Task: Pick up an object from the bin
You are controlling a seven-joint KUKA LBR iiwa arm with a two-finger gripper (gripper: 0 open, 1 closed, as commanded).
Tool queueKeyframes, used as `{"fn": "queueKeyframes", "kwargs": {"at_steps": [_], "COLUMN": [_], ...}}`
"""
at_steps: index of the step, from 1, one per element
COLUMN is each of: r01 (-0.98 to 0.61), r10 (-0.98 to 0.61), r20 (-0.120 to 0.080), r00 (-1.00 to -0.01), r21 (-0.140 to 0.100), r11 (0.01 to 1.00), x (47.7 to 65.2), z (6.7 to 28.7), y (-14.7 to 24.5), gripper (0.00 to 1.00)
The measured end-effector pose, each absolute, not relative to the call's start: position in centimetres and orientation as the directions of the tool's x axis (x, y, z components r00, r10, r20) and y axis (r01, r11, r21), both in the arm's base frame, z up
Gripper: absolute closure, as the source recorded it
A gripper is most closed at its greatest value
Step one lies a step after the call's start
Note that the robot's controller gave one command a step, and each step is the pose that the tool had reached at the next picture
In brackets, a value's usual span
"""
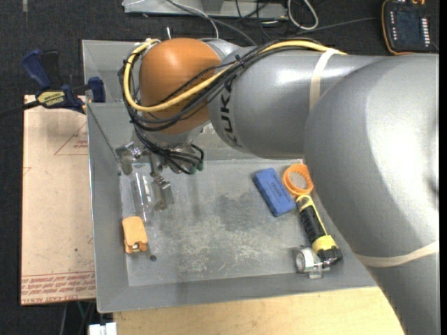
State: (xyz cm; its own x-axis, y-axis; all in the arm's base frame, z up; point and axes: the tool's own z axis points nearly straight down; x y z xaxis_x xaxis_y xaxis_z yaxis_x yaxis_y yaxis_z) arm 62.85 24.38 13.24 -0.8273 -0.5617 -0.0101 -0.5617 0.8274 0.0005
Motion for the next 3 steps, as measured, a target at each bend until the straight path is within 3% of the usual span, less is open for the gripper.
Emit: {"fn": "queueKeyframes", "kwargs": {"at_steps": [1,2,3], "r01": [-0.82,-0.886,-0.982], "r10": [-0.82,-0.886,-0.982], "r20": [-0.006,-0.007,-0.013], "r00": [-0.573,-0.464,-0.189], "r21": [0.005,-0.01,-0.001], "r11": [0.573,0.464,0.189], "x": [64.3,64.9,65.7], "z": [9.9,7.2,7.1], "y": [25.3,24.6,25.2], "gripper": [0.0,0.0,1.0]}}
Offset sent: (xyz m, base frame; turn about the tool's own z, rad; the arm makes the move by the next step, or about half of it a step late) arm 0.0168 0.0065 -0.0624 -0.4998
